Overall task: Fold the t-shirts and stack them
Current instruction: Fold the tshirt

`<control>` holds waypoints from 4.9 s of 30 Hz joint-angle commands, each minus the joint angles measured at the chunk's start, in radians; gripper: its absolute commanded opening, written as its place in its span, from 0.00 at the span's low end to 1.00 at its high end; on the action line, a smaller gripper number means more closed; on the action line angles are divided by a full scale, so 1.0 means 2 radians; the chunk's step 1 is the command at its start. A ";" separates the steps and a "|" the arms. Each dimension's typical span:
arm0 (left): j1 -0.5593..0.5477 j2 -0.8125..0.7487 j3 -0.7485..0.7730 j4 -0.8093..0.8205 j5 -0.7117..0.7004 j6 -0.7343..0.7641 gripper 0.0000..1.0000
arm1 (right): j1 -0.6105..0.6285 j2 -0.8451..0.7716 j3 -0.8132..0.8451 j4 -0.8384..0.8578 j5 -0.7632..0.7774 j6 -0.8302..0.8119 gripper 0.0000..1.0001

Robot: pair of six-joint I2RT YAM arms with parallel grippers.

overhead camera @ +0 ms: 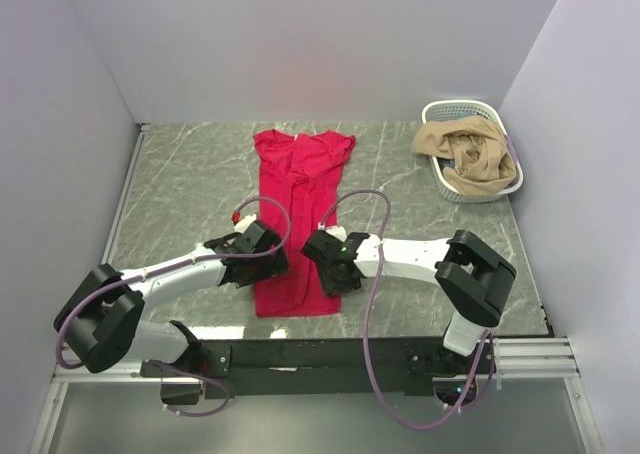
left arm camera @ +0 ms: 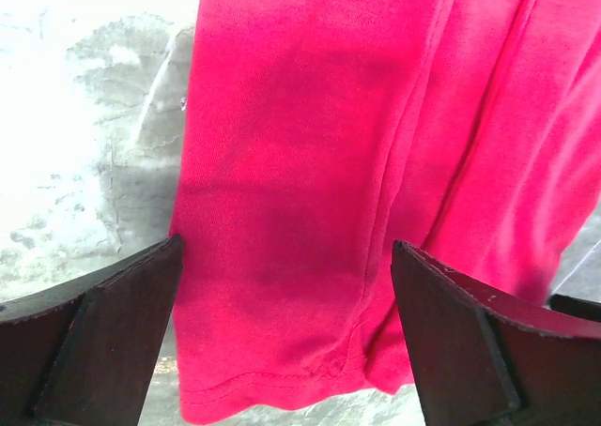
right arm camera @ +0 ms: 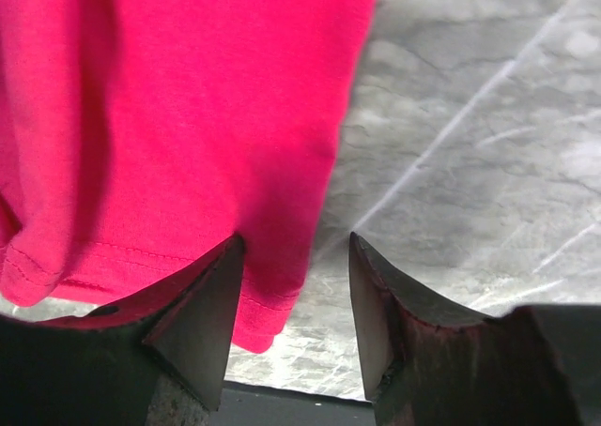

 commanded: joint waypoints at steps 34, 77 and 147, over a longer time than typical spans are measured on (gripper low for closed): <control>-0.076 -0.071 0.058 -0.149 0.027 0.023 0.99 | 0.000 -0.109 -0.062 -0.108 0.075 0.041 0.60; -0.197 0.133 0.110 -0.193 -0.061 -0.076 1.00 | 0.000 -0.067 -0.087 -0.038 0.050 0.051 0.62; -0.228 0.023 0.355 -0.452 -0.338 -0.232 1.00 | 0.015 -0.220 -0.069 -0.001 -0.032 0.065 0.54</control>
